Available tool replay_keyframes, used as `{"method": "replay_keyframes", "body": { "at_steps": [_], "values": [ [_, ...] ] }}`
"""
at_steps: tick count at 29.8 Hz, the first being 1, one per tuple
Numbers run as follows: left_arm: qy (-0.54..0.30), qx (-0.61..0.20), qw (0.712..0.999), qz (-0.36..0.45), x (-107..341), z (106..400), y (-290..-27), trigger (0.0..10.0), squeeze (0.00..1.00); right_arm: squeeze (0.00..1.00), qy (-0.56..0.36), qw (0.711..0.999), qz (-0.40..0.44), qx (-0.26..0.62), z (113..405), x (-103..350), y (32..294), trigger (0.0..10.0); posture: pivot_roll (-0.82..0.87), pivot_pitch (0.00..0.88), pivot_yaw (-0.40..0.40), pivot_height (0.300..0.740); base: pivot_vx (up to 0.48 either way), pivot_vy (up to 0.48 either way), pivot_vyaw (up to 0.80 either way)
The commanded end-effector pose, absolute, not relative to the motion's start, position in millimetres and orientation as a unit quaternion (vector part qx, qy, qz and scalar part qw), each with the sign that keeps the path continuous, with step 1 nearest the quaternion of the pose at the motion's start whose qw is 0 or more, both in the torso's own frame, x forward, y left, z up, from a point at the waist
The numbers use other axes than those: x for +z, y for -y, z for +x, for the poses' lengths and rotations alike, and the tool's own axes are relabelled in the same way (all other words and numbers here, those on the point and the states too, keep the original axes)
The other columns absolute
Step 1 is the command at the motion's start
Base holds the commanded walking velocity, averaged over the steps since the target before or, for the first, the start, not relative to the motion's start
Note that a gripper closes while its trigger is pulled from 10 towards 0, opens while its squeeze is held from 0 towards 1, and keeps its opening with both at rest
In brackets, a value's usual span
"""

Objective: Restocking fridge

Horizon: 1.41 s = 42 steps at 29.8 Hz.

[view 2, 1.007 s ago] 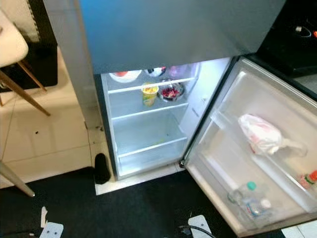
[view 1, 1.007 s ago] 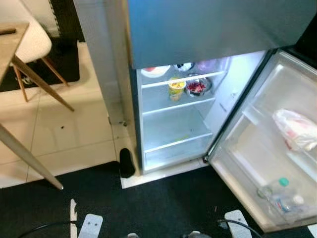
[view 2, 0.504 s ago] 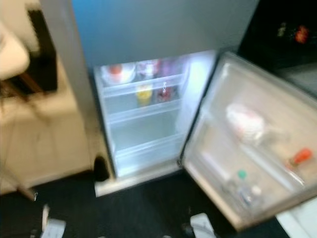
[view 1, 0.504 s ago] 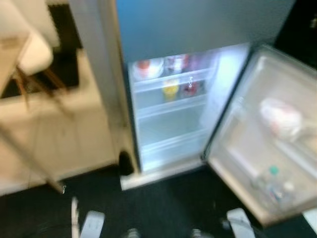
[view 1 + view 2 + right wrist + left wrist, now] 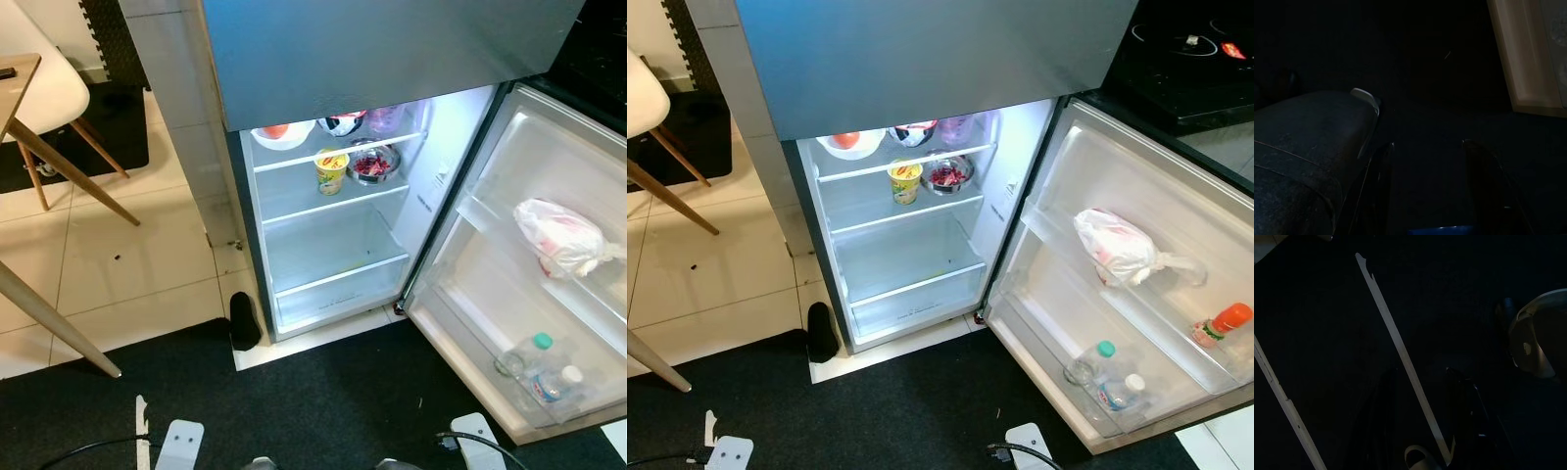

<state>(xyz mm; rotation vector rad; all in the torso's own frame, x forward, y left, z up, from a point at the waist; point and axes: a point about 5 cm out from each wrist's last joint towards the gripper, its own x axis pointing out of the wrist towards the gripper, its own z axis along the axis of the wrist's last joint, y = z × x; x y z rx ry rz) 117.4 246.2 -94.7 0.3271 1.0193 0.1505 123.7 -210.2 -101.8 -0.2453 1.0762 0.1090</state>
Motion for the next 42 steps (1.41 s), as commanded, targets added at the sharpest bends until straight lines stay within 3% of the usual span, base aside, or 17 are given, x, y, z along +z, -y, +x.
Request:
{"method": "replay_keyframes", "body": {
  "at_steps": [1, 24, 40, 42],
  "values": [
    [-0.499, 0.065, 0.85, 0.156, -97.4, 109.6, -245.6, 10.0, 0.0, 0.0, -0.513, 0.85, -0.109, 0.041, 120.7, -102.4, 211.8, 10.0, -0.06, 0.072, -0.045, 0.74, 0.0, -0.337, 0.0],
    [-0.494, 0.06, 0.852, 0.163, -96.9, 110.2, -245.9, 10.0, 0.0, 0.0, -0.515, 0.85, -0.106, 0.039, 119.3, -103.0, 211.4, 10.0, -0.06, 0.073, -0.046, 0.74, 0.0, -0.468, 0.0],
    [-0.491, 0.061, 0.855, 0.153, -97.3, 110.5, -243.2, 10.0, 0.0, 0.0, -0.515, 0.85, -0.105, 0.037, 119.8, -102.7, 212.3, 10.0, -0.06, 0.073, -0.047, 0.74, 0.0, 0.0, 0.0],
    [-0.491, 0.061, 0.855, 0.154, -97.2, 110.5, -243.5, 10.0, 0.0, 0.0, -0.532, 0.841, -0.102, 0.004, 115.9, -103.9, 217.7, 10.0, -0.06, 0.074, -0.048, 0.74, 0.0, 0.0, 0.0]
  ]
}}
